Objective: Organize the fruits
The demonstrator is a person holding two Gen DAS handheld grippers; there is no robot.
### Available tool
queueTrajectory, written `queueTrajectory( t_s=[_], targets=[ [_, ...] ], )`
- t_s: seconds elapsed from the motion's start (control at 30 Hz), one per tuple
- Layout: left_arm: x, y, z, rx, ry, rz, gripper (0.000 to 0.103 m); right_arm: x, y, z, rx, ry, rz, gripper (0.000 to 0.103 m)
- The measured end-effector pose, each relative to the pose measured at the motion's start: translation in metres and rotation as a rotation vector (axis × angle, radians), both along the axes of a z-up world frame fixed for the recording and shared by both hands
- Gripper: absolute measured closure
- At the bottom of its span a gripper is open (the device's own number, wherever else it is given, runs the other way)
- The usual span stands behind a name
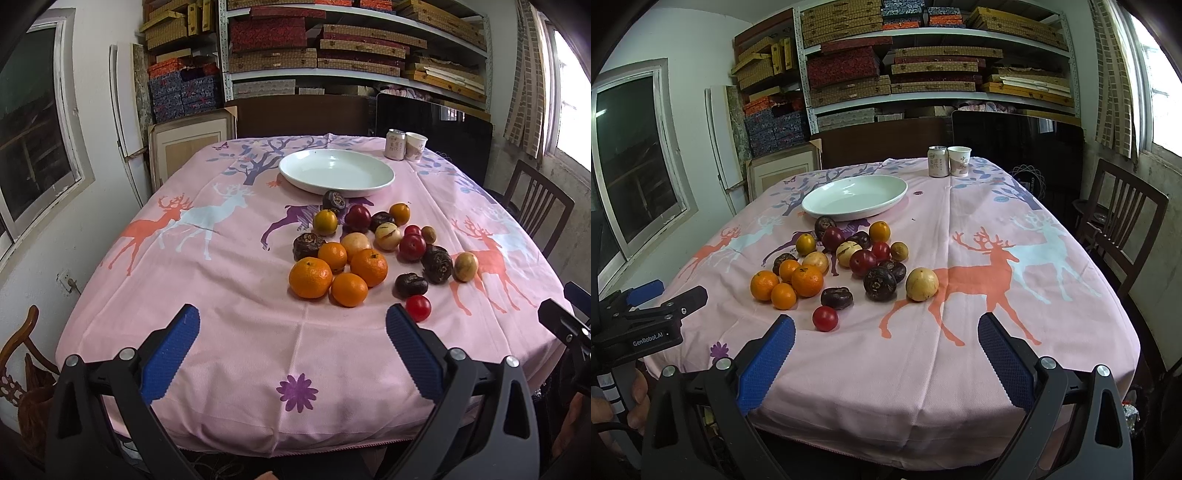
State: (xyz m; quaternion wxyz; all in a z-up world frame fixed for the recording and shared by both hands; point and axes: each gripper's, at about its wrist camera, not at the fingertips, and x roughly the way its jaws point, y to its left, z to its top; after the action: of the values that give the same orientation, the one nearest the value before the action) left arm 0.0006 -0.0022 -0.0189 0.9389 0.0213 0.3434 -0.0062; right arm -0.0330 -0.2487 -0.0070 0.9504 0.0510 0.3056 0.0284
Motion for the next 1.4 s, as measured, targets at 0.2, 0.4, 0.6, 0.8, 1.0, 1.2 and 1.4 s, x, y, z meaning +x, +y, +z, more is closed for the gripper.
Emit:
queueTrajectory(
  t_s=[0.2, 0.4, 0.6, 0.8, 1.0, 1.2, 1.4],
  targets=[
    [0.036, 0.005, -0.035, -0.022, 0.109, -0.033, 0.004, 0.012, -0.017, -0.023, 0.035, 0.065, -0.026, 0.003],
    [0.067, -0.011, -0.045, 0.071, 0.1, -0.065, 0.004, 0.03, -0.031, -0.033, 0.051, 0.091, -0.037, 0.003],
    [0.095, 0.002, -0.052, 0.075, 0.131, -0.034, 0.016, 0.043, -0.043, -0.042, 0.073, 0.117, -0.056, 0.003],
    [0.111, 0.012, -0.058, 0.025, 0.139, -0.044, 0.024, 0.052, -0.043, -0.045, 0.078, 0.126, -0.044, 0.003],
    [0.12, 0.0, -0.059, 0.003, 0.149, -0.09, 0.034, 0.053, -0.043, -0.047, 0.078, 0.136, -0.049, 0.003],
    [0.125, -0.005, -0.059, -0.054, 0.154, -0.179, 0.06, 0.052, -0.043, -0.046, 0.078, 0.133, -0.051, 0.003],
    [0.133, 0.008, -0.064, -0.133, 0.186, -0.201, 0.04, 0.053, -0.042, -0.046, 0.08, 0.136, -0.052, 0.003]
  ],
)
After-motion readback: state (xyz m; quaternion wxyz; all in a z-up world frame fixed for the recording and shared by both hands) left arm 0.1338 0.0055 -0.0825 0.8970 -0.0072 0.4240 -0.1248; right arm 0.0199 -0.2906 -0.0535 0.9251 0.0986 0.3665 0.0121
